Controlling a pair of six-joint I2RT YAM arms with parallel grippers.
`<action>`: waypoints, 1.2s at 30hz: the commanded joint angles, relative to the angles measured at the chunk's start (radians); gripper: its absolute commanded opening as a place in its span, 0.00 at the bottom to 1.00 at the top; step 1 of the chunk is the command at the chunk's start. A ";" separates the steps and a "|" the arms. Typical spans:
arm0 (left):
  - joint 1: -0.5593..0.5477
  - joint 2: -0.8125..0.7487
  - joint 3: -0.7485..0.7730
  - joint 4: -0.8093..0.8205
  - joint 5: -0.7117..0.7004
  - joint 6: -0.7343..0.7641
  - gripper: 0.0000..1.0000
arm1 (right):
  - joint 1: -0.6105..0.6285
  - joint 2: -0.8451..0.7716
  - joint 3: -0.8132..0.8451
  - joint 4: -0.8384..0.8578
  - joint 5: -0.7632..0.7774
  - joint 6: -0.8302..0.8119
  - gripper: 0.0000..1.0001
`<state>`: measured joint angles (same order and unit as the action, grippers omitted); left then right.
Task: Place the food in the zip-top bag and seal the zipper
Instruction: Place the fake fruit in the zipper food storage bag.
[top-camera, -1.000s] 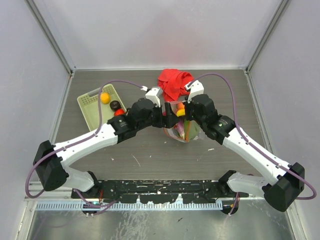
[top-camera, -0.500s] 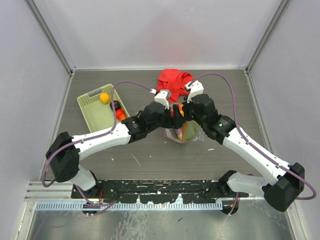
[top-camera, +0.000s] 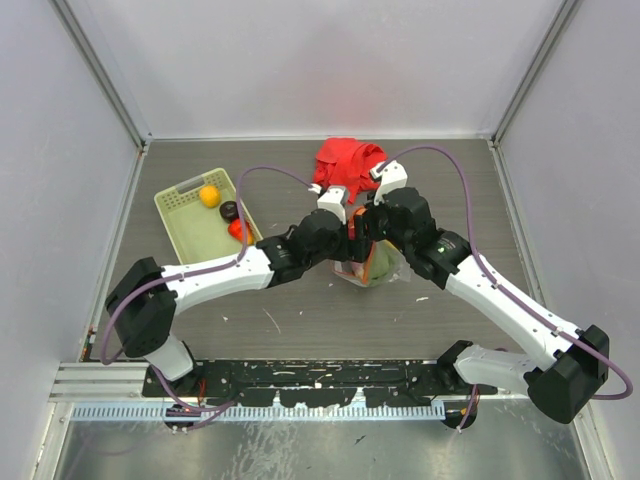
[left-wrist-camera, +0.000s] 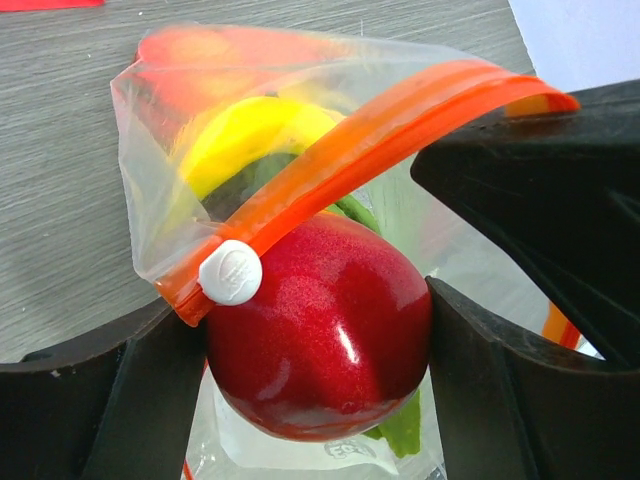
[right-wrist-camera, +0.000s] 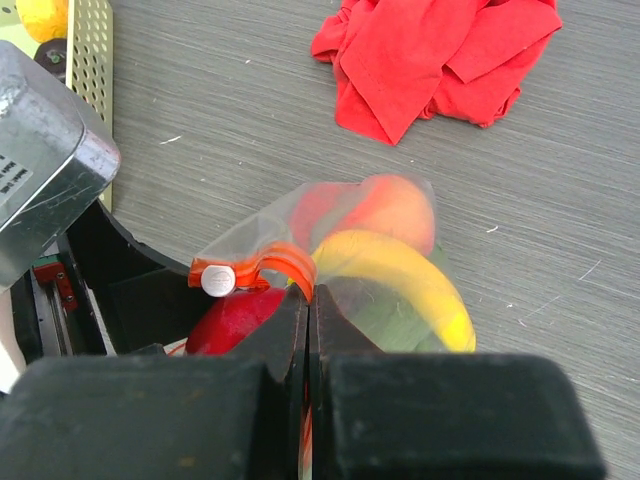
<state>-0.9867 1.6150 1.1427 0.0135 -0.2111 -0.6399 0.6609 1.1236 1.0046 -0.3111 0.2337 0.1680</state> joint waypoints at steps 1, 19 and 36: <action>-0.009 -0.016 0.038 0.061 -0.024 -0.013 0.79 | -0.002 -0.016 0.014 0.095 -0.007 0.015 0.01; -0.008 -0.152 0.017 -0.064 -0.086 -0.030 0.94 | -0.002 -0.021 0.004 0.099 -0.007 0.017 0.01; -0.007 -0.292 -0.094 -0.344 -0.193 -0.182 0.78 | -0.002 -0.015 -0.011 0.122 -0.042 0.019 0.01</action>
<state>-0.9890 1.3571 1.0725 -0.2985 -0.3664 -0.7757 0.6571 1.1236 0.9844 -0.2802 0.2298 0.1745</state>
